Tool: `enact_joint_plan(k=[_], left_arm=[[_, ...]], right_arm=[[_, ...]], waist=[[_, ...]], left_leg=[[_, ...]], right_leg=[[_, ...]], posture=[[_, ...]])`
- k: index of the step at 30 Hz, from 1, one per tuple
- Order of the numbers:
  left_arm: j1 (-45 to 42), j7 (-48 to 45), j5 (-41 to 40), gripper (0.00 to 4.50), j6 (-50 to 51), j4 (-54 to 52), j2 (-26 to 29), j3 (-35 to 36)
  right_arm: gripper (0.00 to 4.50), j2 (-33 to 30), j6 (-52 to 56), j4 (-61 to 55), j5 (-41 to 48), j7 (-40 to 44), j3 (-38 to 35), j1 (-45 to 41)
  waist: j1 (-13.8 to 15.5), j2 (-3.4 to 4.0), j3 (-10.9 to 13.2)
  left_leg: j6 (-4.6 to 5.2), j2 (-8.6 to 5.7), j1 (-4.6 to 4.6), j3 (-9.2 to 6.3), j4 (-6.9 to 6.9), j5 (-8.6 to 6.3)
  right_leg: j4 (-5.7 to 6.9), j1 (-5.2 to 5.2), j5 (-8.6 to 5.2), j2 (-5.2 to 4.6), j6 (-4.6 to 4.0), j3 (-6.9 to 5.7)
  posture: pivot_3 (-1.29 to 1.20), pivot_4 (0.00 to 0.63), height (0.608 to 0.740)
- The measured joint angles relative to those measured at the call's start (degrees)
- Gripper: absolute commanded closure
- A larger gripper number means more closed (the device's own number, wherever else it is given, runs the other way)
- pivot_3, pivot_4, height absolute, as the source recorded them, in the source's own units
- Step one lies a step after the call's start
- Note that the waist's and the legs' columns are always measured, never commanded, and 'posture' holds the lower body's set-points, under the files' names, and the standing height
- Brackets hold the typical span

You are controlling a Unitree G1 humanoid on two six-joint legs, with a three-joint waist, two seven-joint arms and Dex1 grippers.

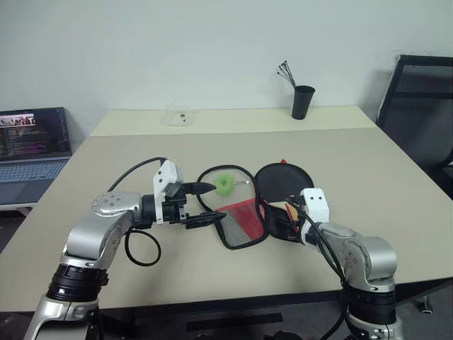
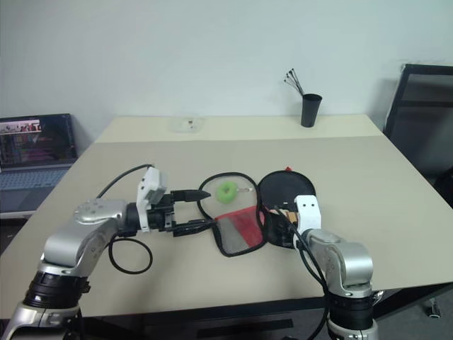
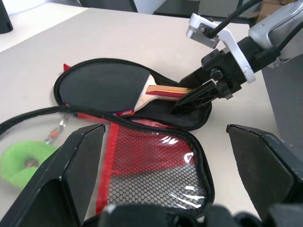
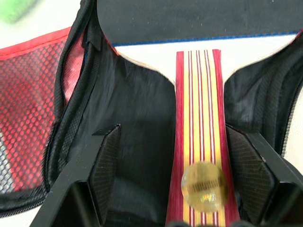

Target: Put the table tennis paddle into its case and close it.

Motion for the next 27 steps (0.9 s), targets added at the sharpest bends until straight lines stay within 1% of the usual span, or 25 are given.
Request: enact_joint_plan(k=[4,7,8,10,11,13,16,17,18,20,24,27], left_arm=[[0.1,1.5,0.4,0.0,-1.0,0.9,0.0,1.0],[0.4,3.0,1.2,0.0,-1.9,3.3,-0.1,1.7],[0.6,3.4,1.6,0.0,-2.3,4.0,-0.1,1.8],[1.0,3.5,2.3,0.0,-3.2,6.5,0.1,2.1],[1.4,3.4,2.6,0.18,-3.8,8.0,0.5,2.4],[1.6,3.3,3.5,0.58,-5.2,10.3,0.7,2.7],[1.4,3.2,5.8,1.6,-8.3,13.7,0.7,2.5],[1.3,3.1,7.2,1.98,-9.9,15.7,0.8,2.1],[1.1,3.0,8.7,2.26,-11.4,17.4,1.0,1.4],[0.7,2.4,11.6,3.01,-14.6,21.7,1.0,0.0],[-1.8,2.1,15.2,4.43,-19.0,28.6,0.2,-2.0],[-6.4,2.1,18.2,4.47,-22.9,35.4,-2.1,-4.1]], right_arm=[[0.92,0.3,0.6,-0.2,0.5,0.3,-0.8,-1.5],[0.92,-2.5,0.0,-1.1,1.9,3.0,-0.6,-2.8],[0.92,-4.2,-0.2,-1.6,3.0,4.9,-0.6,-3.3],[0.92,-11.2,-0.4,-3.8,7.7,11.9,-0.4,-4.3],[0.9,-14.9,-0.4,-5.2,9.9,15.4,-0.9,-5.1],[0.89,-19.6,-0.6,-7.1,13.5,20.3,-2.0,-6.4],[0.89,-26.4,-0.8,-7.5,18.6,27.2,-2.7,-6.8],[0.89,-29.6,-1.0,-7.5,20.7,30.3,-3.2,-7.1],[0.89,-32.0,-1.6,-7.5,22.3,32.6,-3.6,-7.5],[0.89,-36.3,-3.4,-7.8,24.9,36.3,-5.4,-8.7],[0.89,-40.0,-5.5,-7.7,27.5,39.2,-6.2,-8.6],[0.89,-41.6,-7.7,-7.5,27.6,40.2,-6.0,-7.9]], waist=[[0.0,0.0,0.0],[0.0,0.0,0.0],[0.0,0.01,0.0],[0.0,0.01,0.0],[0.0,0.0,0.0],[0.0,-0.02,0.0],[0.0,-0.03,0.0],[0.1,-0.04,0.1],[0.1,-0.04,0.1],[0.2,-0.06,0.1],[0.2,-0.12,0.1],[0.6,-0.13,0.1]], left_leg=[[0.0,0.0,0.01,-0.01,0.0,0.0],[0.0,0.0,0.01,0.0,-0.02,-0.01],[0.0,0.0,0.0,0.0,-0.03,-0.01],[0.0,-0.02,-0.03,-0.01,-0.04,-0.02],[0.01,-0.01,-0.02,0.0,-0.05,-0.05],[0.01,0.0,-0.03,0.0,-0.07,-0.08],[0.01,-0.01,-0.04,0.03,-0.09,-0.09],[0.01,-0.01,-0.05,0.04,-0.08,-0.1],[0.01,-0.02,-0.05,0.04,-0.08,-0.1],[0.02,-0.02,-0.05,0.05,-0.08,-0.12],[0.01,0.01,-0.1,0.05,-0.07,-0.14],[0.0,-0.02,-0.15,0.05,-0.02,-0.14]], right_leg=[[0.0,-0.01,0.0,0.0,0.0,0.02],[-0.02,-0.01,0.0,0.0,0.0,0.01],[-0.03,-0.01,0.0,0.0,0.0,0.01],[-0.09,-0.01,0.0,0.0,0.0,0.01],[-0.13,-0.01,0.0,0.0,0.0,0.0],[-0.18,0.0,-0.01,0.0,-0.01,-0.04],[-0.21,0.0,-0.01,0.0,-0.02,-0.04],[-0.21,0.0,-0.01,0.0,-0.02,-0.03],[-0.23,0.0,-0.01,-0.01,-0.02,-0.02],[-0.26,0.01,-0.01,0.0,-0.02,-0.04],[-0.29,0.0,-0.01,-0.01,-0.02,-0.09],[-0.3,0.0,-0.01,-0.01,-0.01,-0.11]], posture=[[0.0,0.15,0.74],[0.0,0.15,0.74],[0.0,0.15,0.74],[0.0,0.15,0.74],[0.0,0.15,0.74],[0.0,0.15,0.74],[0.0,0.15,0.74],[0.0,0.15,0.74],[0.0,0.15,0.74],[0.0,0.15,0.74],[0.0,0.15,0.74],[0.0,0.15,0.74]])
